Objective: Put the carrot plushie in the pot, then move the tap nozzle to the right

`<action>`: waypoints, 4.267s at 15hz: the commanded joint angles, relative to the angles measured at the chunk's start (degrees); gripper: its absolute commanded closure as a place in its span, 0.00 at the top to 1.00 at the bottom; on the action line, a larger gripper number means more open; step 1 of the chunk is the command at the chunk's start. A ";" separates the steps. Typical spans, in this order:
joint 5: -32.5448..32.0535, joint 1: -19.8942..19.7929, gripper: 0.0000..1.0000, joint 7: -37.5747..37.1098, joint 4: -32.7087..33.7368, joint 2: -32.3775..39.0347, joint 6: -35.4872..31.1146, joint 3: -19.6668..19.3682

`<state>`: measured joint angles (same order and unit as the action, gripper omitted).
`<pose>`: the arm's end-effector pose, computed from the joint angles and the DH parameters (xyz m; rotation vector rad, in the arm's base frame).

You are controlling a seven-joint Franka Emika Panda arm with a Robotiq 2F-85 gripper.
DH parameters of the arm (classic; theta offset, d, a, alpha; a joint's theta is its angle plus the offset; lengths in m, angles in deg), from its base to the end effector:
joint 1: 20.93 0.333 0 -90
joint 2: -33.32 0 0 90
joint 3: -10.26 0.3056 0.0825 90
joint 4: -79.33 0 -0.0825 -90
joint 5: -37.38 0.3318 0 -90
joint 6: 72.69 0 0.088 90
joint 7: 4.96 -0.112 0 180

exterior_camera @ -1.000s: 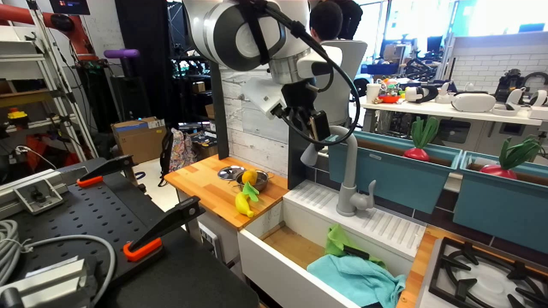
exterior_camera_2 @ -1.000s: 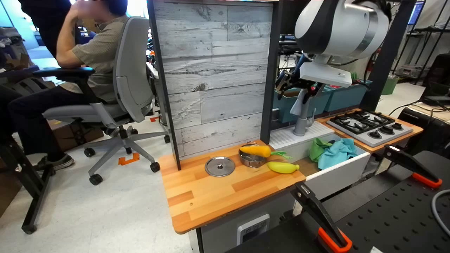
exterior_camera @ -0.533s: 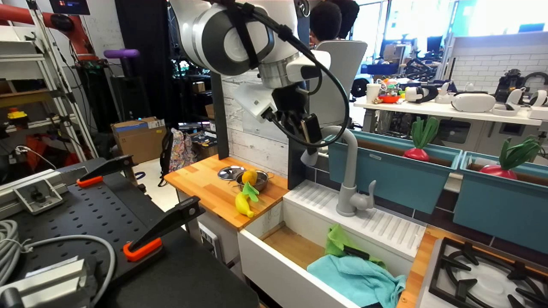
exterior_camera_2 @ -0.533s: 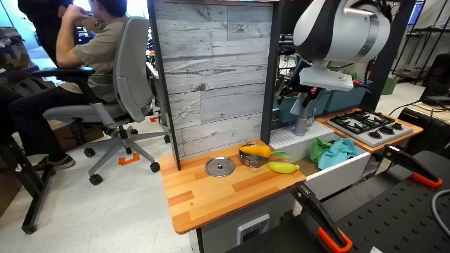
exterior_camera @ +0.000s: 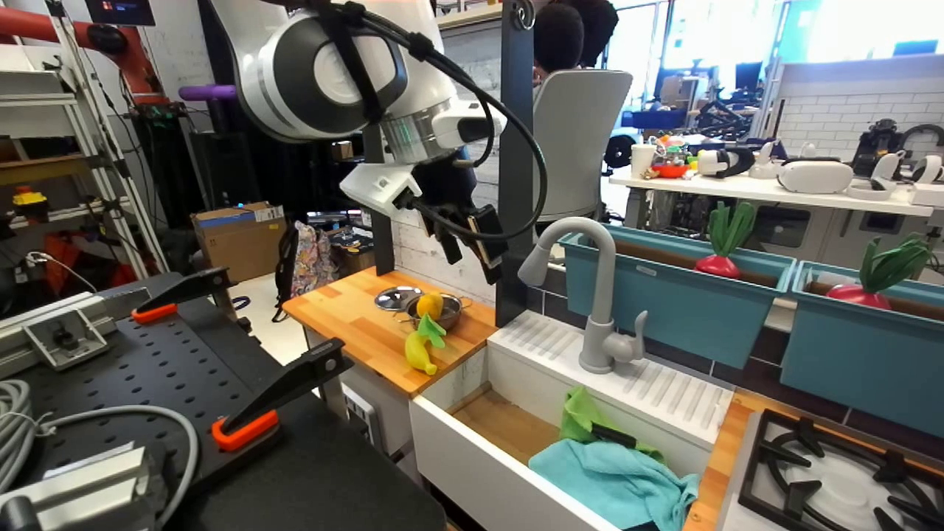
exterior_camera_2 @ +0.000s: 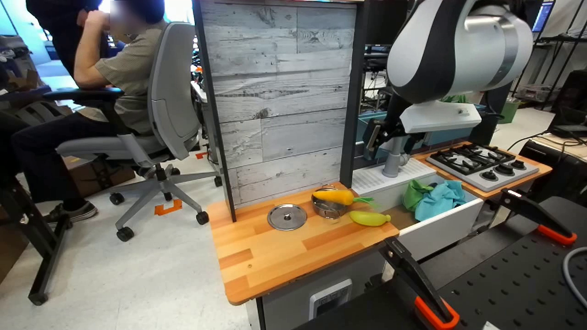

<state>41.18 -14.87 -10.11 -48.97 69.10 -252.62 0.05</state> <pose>0.5310 -0.0450 0.1581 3.0113 -0.2727 0.4410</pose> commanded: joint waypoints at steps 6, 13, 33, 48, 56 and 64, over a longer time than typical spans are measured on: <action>-10.94 6.38 1.00 6.20 3.45 1.30 5.30 -0.19; -11.29 -9.14 1.00 19.57 8.13 4.71 10.05 15.96; -11.56 -5.99 0.58 19.21 25.34 16.56 26.88 13.62; -13.80 1.71 0.02 12.73 11.22 5.33 17.57 10.42; -13.95 9.65 0.02 6.01 16.21 7.24 20.37 9.39; -14.41 13.33 0.02 5.08 19.56 14.04 19.41 9.14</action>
<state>28.73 -3.29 -3.21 -32.07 80.00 -233.52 10.17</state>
